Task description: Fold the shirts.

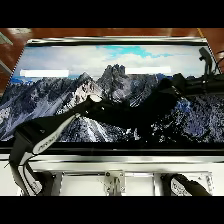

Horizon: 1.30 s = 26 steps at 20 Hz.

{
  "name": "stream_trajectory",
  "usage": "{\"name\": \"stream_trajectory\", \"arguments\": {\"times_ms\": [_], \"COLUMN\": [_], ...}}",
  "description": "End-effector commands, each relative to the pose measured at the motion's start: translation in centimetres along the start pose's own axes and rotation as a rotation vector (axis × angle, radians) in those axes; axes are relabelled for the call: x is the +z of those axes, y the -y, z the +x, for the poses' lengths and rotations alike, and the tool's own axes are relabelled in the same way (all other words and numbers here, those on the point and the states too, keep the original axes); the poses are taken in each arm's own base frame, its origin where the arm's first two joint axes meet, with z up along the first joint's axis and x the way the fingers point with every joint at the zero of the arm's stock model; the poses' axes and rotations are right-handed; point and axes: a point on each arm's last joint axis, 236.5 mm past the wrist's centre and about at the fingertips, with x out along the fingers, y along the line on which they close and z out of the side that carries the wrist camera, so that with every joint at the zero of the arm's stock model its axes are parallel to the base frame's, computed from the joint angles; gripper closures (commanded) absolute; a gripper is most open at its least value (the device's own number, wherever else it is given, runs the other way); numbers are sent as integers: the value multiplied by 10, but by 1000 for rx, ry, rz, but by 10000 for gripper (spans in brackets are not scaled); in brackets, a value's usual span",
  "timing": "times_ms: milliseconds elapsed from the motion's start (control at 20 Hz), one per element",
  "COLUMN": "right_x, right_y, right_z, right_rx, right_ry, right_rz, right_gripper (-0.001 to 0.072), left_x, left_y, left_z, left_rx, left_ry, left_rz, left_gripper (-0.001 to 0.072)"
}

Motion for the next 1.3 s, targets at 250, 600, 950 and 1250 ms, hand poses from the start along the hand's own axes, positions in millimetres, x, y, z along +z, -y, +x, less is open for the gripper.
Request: {"name": "stream_trajectory", "arguments": {"times_ms": [250,600,950,1250], "right_x": [-21,-76,-35,-74], "right_y": [-99,-121,-39,157], "right_z": [171,336,225,123], "right_rx": [136,323,263,-404], "right_ry": [-38,-119,-287,-462], "right_rz": [-132,192,110,181], "right_gripper": [658,42,46,42], "left_x": [153,133,102,96], "left_y": [24,44,2,5], "left_z": [-279,-418,-385,-385], "left_rx": [153,267,326,331], "left_ry": [422,534,383,369], "left_rz": [245,338,295,328], "left_gripper": [665,664,664,663]}}
